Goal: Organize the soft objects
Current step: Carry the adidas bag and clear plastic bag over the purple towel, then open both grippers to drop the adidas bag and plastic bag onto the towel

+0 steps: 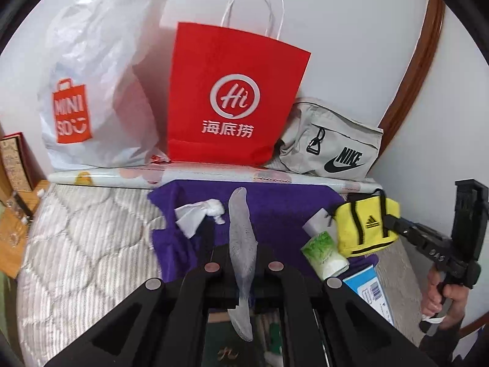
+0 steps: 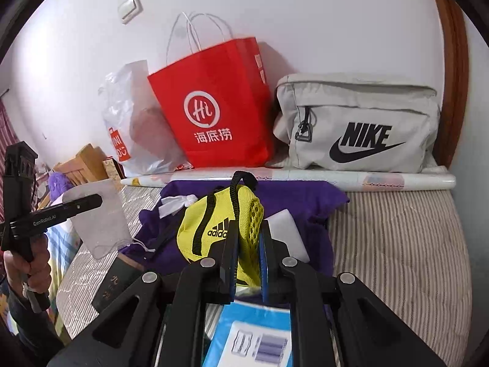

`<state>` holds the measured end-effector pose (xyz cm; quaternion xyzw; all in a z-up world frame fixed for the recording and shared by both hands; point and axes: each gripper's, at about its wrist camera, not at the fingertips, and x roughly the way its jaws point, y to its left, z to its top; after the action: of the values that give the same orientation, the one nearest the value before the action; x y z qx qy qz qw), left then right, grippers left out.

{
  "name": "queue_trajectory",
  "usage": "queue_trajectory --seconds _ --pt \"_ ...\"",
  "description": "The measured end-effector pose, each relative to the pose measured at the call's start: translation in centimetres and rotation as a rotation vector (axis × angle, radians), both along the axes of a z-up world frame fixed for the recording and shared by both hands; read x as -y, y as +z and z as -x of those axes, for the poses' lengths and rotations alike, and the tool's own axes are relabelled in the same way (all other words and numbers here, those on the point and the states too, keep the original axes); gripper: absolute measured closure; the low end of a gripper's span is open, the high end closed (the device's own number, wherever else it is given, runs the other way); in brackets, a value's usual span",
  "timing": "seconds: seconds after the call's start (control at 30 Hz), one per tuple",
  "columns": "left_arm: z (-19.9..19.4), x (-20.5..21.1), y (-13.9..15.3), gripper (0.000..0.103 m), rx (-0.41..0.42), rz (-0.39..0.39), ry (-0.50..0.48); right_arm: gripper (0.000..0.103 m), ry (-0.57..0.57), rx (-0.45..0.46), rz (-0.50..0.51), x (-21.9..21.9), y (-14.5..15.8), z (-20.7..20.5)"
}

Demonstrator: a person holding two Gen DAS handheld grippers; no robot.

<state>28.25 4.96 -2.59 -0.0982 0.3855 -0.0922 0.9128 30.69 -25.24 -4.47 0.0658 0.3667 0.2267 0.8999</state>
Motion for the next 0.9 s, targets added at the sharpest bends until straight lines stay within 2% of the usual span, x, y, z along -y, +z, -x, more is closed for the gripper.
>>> queue_trajectory --seconds 0.43,0.63,0.9 --pt "-4.8 1.7 -3.4 0.099 -0.079 0.044 -0.055 0.091 0.012 -0.044 0.011 -2.5 -3.1 -6.4" --pt "-6.4 2.3 -5.5 0.099 -0.133 0.023 -0.074 0.091 0.003 -0.105 0.036 -2.6 -5.2 -8.1" --pt "-8.1 1.9 -7.9 0.099 -0.193 -0.056 -0.046 0.089 -0.009 -0.148 0.042 -2.8 -6.8 -9.8"
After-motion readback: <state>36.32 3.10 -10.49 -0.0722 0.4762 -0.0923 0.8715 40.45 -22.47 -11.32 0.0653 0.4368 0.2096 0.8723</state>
